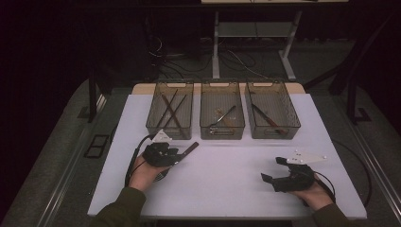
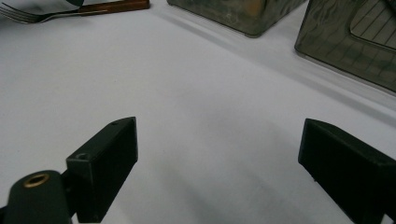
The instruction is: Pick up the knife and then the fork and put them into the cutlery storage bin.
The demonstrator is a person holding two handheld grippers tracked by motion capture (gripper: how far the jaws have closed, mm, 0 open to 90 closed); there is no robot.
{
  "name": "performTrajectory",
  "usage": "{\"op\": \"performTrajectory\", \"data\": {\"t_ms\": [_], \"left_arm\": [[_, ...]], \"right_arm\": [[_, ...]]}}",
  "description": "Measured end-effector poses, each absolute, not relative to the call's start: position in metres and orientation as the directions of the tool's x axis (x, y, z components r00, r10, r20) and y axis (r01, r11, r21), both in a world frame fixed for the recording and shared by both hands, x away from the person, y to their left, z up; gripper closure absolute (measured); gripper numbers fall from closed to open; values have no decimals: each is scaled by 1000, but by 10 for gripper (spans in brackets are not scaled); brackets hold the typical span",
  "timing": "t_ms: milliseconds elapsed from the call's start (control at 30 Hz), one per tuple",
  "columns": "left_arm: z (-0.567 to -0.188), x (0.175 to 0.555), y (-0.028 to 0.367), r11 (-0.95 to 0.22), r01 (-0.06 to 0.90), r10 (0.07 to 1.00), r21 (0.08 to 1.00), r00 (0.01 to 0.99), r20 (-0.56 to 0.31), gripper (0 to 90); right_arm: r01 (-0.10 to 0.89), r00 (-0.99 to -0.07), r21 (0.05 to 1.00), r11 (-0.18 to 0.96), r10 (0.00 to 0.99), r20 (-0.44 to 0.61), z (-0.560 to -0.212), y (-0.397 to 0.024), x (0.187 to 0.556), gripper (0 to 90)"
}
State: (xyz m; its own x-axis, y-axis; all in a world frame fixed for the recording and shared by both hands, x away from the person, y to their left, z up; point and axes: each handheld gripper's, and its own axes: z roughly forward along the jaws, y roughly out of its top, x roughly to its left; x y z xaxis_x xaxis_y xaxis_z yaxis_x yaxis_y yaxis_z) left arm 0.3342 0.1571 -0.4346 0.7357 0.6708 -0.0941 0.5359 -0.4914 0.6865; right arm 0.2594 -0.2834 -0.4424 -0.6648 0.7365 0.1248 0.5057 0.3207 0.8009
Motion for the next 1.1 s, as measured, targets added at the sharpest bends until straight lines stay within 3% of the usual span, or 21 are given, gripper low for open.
{"op": "performTrajectory", "data": {"t_ms": [433,700,1100], "left_arm": [[-439,332,151,-560,540,664,629,746,-49,721],[-440,327,146,-608,487,639,627,769,22,762],[-440,329,149,-601,487,623,634,782,-10,778]], "right_arm": [[505,-667,799,327,735,120,-442,-283,259,115],[502,-667,800,329,736,116,-442,-284,259,115],[495,-675,801,337,730,110,-441,-283,259,116]]}}
